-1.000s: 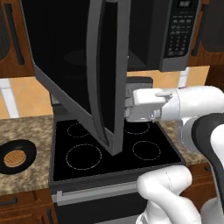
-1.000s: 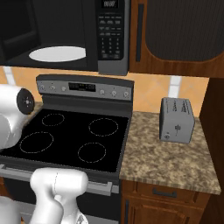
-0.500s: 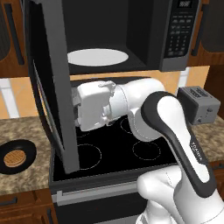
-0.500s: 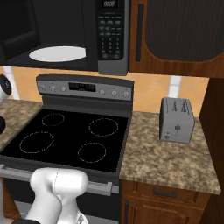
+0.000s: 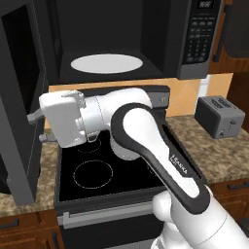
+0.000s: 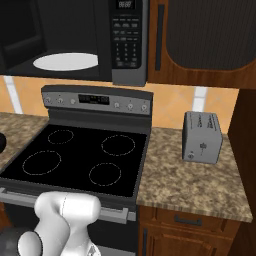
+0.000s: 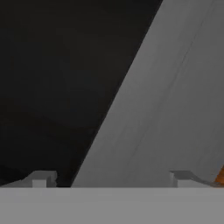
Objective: Open the microwave, place the bowl with waffle inside the microwave, then close the microwave door and turn it on.
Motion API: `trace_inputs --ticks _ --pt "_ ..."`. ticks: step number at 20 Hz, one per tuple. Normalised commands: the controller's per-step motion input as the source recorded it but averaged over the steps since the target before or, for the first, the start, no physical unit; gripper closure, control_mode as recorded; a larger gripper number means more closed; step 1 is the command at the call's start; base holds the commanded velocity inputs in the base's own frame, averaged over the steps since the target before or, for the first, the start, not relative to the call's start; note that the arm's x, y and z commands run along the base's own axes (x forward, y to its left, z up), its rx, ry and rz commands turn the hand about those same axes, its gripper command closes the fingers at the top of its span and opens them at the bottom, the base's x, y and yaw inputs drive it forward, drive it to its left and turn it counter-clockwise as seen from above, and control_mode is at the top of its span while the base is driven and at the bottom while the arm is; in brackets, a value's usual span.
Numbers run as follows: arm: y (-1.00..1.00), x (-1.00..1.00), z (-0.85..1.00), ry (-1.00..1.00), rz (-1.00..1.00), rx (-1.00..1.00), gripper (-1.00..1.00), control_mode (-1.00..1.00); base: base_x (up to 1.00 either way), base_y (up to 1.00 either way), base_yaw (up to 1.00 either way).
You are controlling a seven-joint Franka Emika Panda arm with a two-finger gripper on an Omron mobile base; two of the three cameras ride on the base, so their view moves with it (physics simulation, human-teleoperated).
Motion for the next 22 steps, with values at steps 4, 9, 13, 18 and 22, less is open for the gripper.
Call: trace_inputs --ticks 4,9,13,18,22 --pt "-0.07 0.57 -0.13 0.17 -0.1 -0.11 -1.0 -1.0 0.0 0.0 0.0" --pt "-0.35 0.76 -0.13 0.25 -0.03 -0.11 -1.0 -1.0 0.0 0.0 0.0" --pt "-0.58 0.81 -0.58 0.19 -0.03 -0.15 -1.0 -1.0 0.0 0.0 0.0" --pt "-0.57 0.87 -1.0 0.05 -0.07 -0.22 -1.0 -1.0 0.0 0.0 0.0" --pt "-0.13 0.81 -1.0 0.0 -0.04 -0.36 -1.0 -1.0 0.0 0.0 0.0"
